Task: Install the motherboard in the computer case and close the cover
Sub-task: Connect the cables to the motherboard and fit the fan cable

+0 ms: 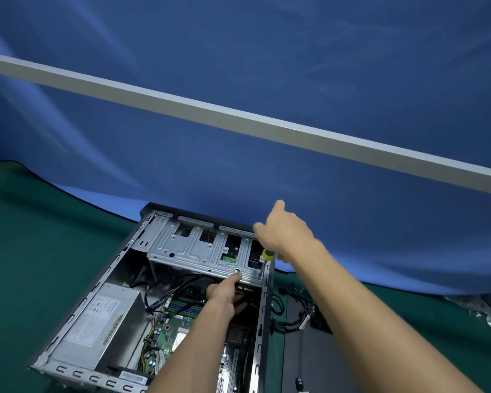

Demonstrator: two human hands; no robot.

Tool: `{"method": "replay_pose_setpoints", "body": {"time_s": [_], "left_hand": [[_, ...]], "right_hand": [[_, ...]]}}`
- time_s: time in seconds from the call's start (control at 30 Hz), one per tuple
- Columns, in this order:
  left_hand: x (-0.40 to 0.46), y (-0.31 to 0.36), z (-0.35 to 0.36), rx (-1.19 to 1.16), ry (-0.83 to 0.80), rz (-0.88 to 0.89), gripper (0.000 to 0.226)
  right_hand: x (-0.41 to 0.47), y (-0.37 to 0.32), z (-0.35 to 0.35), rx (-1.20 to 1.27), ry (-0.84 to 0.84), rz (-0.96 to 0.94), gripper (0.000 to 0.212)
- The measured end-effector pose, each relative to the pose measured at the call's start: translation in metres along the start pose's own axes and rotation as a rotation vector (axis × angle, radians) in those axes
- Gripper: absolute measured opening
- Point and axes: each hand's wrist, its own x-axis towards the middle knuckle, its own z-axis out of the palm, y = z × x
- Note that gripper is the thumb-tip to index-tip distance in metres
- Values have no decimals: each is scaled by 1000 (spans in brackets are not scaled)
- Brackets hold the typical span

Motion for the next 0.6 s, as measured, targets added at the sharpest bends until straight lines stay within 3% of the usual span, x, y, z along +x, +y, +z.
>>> {"method": "replay_pose_setpoints", "body": {"time_s": [0.07, 0.2, 0.33, 0.43, 0.53, 0.6], "left_hand": [[1, -1, -1, 8, 0, -1, 44], [2, 0, -2, 28, -24, -5, 50], [1, 0, -3, 42, -11, -2, 58], [2, 0, -2, 50, -15, -8, 62], [3, 1, -2, 41, -6, -8, 63], [4, 0, -2, 44, -3, -14, 63]], "right_hand": [[-3, -2, -3, 65, -83, -10, 30], [-3, 7, 1, -126, 136, -33, 14], [-2, 9, -7, -36, -37, -55, 16], [-2, 10, -4, -138, 78, -65, 3], [0, 5, -3, -55, -40, -84, 11], [0, 5, -3, -106, -1, -57, 7]]}}
